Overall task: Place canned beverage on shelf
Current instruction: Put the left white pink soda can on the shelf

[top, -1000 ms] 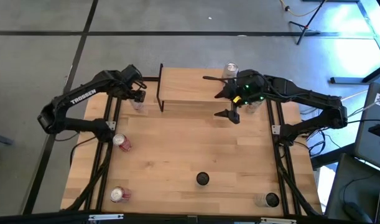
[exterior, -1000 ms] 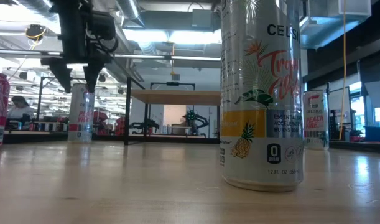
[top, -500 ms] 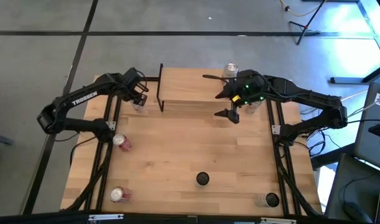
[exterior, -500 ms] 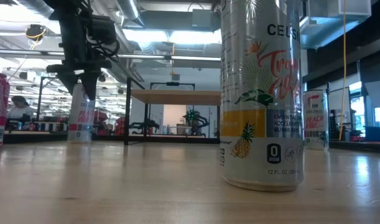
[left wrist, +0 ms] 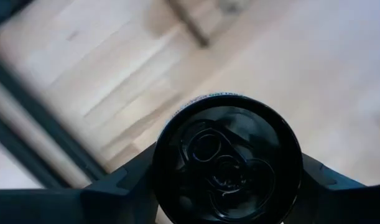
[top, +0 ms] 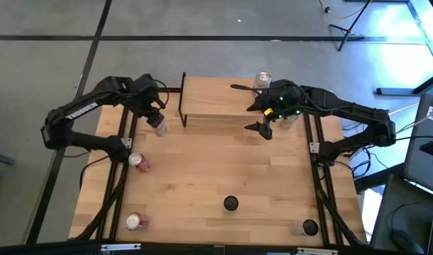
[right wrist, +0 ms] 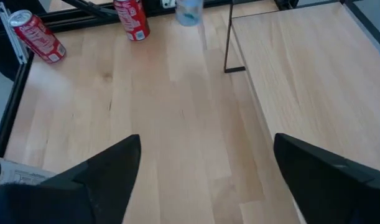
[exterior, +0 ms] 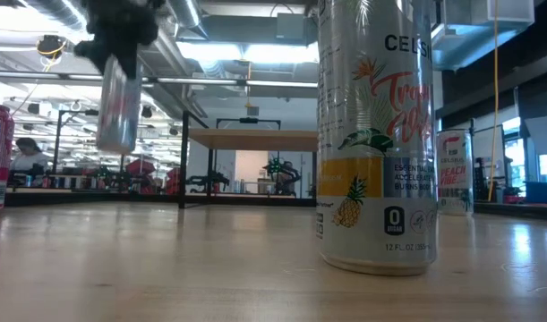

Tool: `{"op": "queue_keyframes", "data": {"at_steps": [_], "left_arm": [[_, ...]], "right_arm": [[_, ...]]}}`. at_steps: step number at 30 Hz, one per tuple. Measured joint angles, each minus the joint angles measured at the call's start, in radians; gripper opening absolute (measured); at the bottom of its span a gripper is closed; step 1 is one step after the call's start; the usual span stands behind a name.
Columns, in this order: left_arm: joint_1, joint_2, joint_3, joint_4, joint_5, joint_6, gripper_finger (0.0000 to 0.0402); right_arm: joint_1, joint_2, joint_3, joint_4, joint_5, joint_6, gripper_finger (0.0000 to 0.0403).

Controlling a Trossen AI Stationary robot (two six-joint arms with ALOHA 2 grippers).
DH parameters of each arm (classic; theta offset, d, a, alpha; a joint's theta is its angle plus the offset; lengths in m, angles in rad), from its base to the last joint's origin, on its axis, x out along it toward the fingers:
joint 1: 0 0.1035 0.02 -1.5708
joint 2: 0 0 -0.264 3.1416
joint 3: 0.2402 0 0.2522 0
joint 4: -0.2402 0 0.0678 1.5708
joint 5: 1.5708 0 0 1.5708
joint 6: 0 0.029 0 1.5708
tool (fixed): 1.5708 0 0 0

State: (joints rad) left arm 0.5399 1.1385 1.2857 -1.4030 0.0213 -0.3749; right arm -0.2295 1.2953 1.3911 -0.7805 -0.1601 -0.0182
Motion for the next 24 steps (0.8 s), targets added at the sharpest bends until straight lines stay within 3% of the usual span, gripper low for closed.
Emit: {"op": "queue_keyframes", "data": {"at_steps": [5,12,19,24], "left_arm": [[-0.128,0.000,0.122,-0.018,0.026,-0.022,0.0221],[-0.308,0.000,0.268,0.121,0.049,-0.077,0.0221],[-0.414,0.011,0.295,0.357,0.001,-0.036,0.0221],[-0.432,0.058,0.292,0.423,-0.010,0.026,0.0221]], "right_arm": [[0.000,0.000,0.000,-0.003,0.012,-0.019,0.0277],[0.000,0.003,0.000,0.027,0.005,-0.050,0.0173],[0.000,0.027,-0.026,0.243,-0.132,0.032,0.0090],[0.001,0.083,-0.038,0.437,-0.235,0.118,0.0045]]}}
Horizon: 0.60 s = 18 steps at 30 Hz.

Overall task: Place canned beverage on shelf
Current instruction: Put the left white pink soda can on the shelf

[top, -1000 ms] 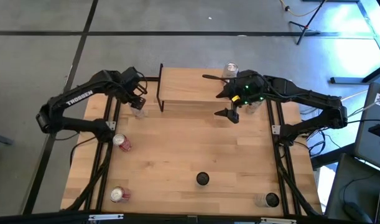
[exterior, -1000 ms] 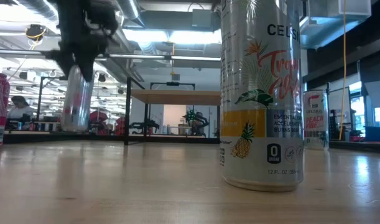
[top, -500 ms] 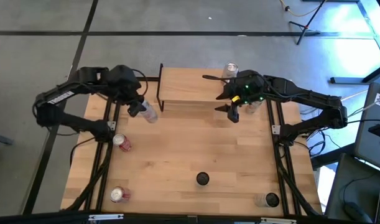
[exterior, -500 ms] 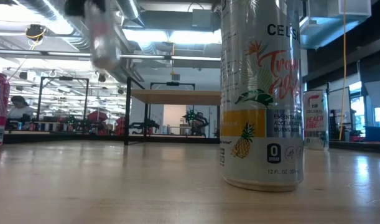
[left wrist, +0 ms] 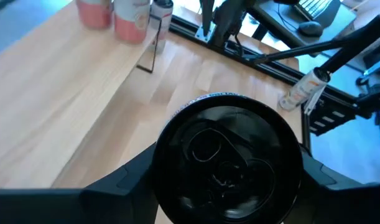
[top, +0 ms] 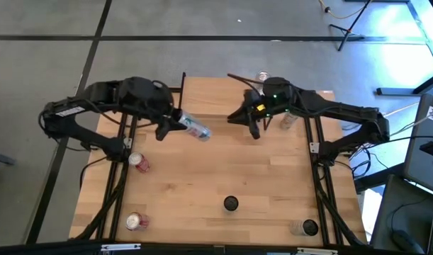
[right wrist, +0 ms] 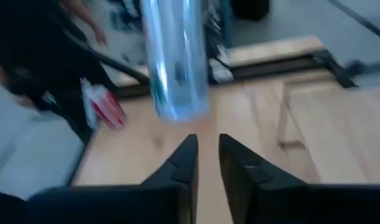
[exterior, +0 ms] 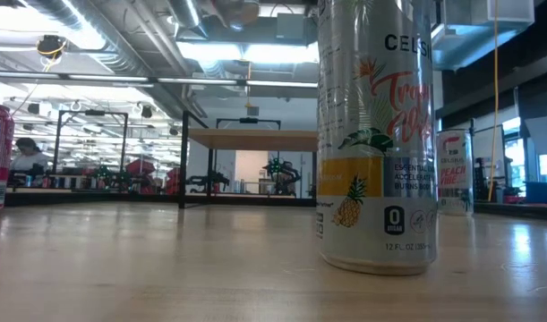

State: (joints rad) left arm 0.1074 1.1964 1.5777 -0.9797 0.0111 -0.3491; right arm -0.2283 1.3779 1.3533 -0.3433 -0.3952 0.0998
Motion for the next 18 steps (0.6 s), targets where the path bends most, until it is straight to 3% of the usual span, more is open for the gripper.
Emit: {"op": "queue_keyframes", "data": {"at_steps": [7,18], "left_arm": [[0.001,0.054,0.000,0.111,-0.004,0.076,0.0221],[0.004,0.084,-0.001,0.176,-0.033,0.170,0.0221]], "right_arm": [[0.037,0.069,0.000,0.126,-0.038,0.004,0.0003],[0.079,0.120,0.000,0.125,0.038,-0.001,0.0002]]}}
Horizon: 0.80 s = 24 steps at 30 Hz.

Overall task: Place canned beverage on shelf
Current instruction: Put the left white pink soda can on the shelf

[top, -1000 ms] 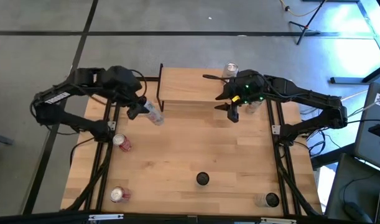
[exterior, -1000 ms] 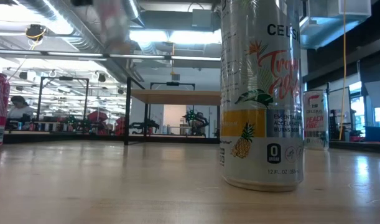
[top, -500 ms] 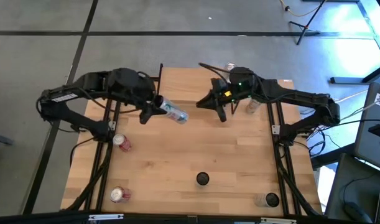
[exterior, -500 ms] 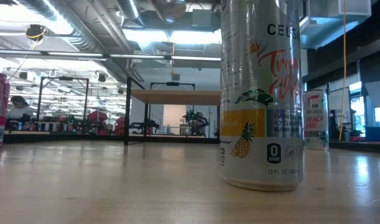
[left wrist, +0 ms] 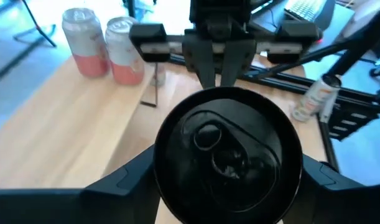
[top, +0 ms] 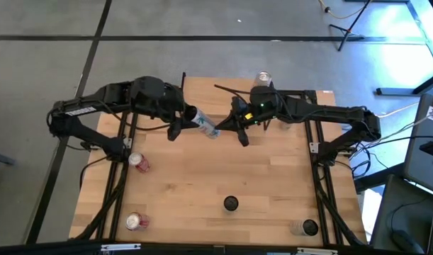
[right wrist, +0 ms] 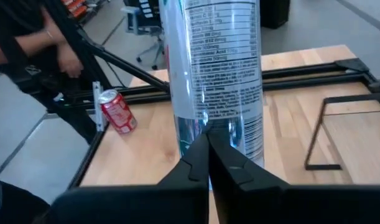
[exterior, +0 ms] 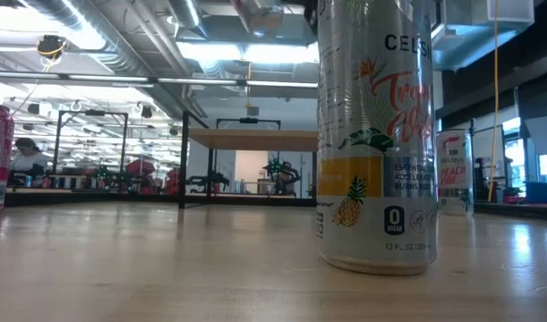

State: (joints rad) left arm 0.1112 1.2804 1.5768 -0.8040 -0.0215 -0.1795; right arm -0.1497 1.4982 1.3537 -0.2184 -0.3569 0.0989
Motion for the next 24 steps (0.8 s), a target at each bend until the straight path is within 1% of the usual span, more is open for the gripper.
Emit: {"op": "queue_keyframes", "data": {"at_steps": [2,6,8,12,16,17,20,24], "left_arm": [[0.001,0.013,0.000,0.021,-0.017,0.017,0.0221],[0.016,0.056,0.000,0.061,-0.033,0.062,0.0222],[0.029,0.081,0.000,0.082,-0.025,0.075,0.0223],[0.064,0.134,0.001,0.152,-0.010,0.077,0.0225],[0.118,0.196,0.013,0.194,0.003,0.077,0.0225],[0.129,0.220,0.030,0.191,0.006,0.078,0.0226],[0.161,0.302,0.112,0.173,0.020,0.077,0.0226],[0.208,0.419,0.267,0.105,0.050,0.086,0.0226]], "right_arm": [[0.000,0.004,0.000,-0.004,0.010,0.007,0.0002],[-0.001,0.010,-0.001,-0.044,0.065,0.009,0.0001],[-0.002,0.010,0.017,-0.106,0.069,0.010,0.0002],[-0.017,-0.016,0.118,-0.367,0.106,-0.082,0.0001],[-0.053,-0.055,0.250,-0.686,0.208,-0.167,0.0001],[-0.061,-0.064,0.279,-0.739,0.228,-0.183,0.0002],[-0.094,-0.102,0.338,-0.868,0.243,-0.229,0.0002],[-0.150,-0.172,0.337,-0.932,0.243,-0.235,0.0002]]}}
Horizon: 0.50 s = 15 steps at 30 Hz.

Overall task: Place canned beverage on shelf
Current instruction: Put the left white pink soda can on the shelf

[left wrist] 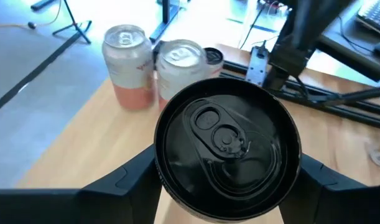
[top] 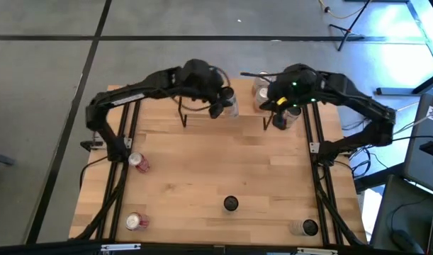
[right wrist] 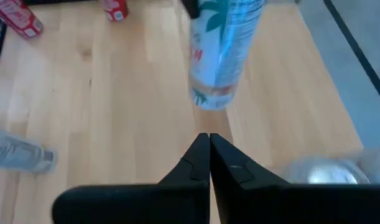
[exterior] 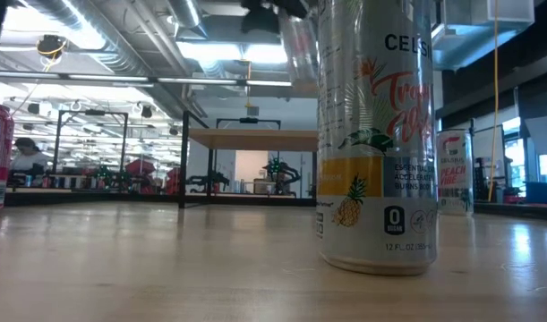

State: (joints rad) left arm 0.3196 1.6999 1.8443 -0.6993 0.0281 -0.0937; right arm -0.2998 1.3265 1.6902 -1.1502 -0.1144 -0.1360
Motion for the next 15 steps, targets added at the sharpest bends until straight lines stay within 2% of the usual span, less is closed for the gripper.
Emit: {"op": "queue_keyframes", "data": {"at_steps": [4,7,11,15], "left_arm": [[0.065,0.115,0.159,-0.099,0.044,0.026,0.0227],[0.116,0.193,0.254,-0.149,0.040,0.035,0.0227],[0.160,0.276,0.339,-0.122,0.065,0.108,0.0227],[0.185,0.338,0.385,-0.105,0.134,0.169,0.0227]], "right_arm": [[-0.042,-0.054,-0.059,-0.010,-0.021,0.014,0.0002],[-0.062,-0.102,-0.132,0.012,-0.046,0.033,0.0002],[-0.062,-0.143,-0.247,0.042,-0.047,0.069,0.0002],[-0.062,-0.173,-0.317,0.089,-0.030,0.108,0.0002]]}}
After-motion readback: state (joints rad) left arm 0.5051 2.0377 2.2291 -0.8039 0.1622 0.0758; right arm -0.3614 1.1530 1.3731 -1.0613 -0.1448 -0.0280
